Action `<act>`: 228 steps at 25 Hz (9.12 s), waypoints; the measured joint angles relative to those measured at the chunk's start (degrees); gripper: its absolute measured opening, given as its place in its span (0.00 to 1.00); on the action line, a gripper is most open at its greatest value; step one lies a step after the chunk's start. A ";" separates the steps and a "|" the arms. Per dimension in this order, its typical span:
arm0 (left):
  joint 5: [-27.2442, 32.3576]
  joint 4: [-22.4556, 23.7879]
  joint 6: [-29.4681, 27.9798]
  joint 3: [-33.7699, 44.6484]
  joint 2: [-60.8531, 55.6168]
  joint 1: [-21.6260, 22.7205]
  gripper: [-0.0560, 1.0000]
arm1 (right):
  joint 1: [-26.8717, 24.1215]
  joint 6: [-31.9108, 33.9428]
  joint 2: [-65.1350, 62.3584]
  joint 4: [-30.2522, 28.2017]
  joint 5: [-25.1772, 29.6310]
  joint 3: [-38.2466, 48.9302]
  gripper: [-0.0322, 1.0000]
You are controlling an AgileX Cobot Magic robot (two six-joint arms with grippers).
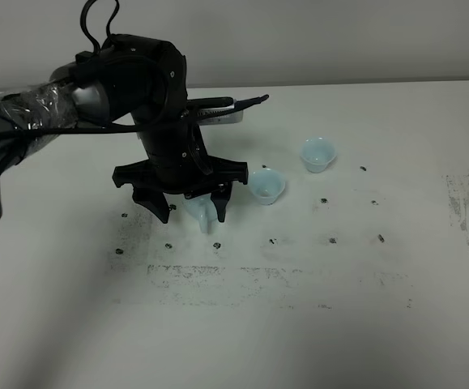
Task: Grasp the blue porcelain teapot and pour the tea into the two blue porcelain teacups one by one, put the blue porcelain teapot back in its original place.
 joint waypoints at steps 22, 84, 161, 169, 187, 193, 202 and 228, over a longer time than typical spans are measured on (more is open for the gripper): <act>3.57 -1.06 -0.11 -7.94 7.36 0.00 0.12 | 0.00 0.00 0.00 0.00 0.00 0.00 0.55; 3.59 2.00 3.90 -7.98 7.40 0.00 0.06 | 0.00 0.00 0.00 0.00 0.00 0.00 0.55; -6.88 -1.56 78.01 -22.04 9.75 5.66 0.06 | 0.00 0.00 0.00 0.00 0.00 0.00 0.55; -6.01 -4.64 87.86 -22.04 9.75 5.59 0.06 | 0.00 0.00 0.00 0.00 0.00 0.00 0.55; -11.03 3.29 96.08 -22.04 9.75 5.14 0.06 | 0.00 0.00 0.00 0.00 0.00 0.00 0.55; -11.51 0.98 101.16 -22.04 9.75 5.60 0.06 | 0.00 0.00 0.00 0.00 0.00 0.00 0.55; -9.74 -0.14 97.75 -22.04 9.75 5.79 0.06 | 0.00 0.00 0.00 0.00 0.00 0.00 0.55; -26.17 0.17 105.29 -23.25 14.72 2.79 0.06 | 0.00 0.00 0.00 0.00 0.00 0.00 0.55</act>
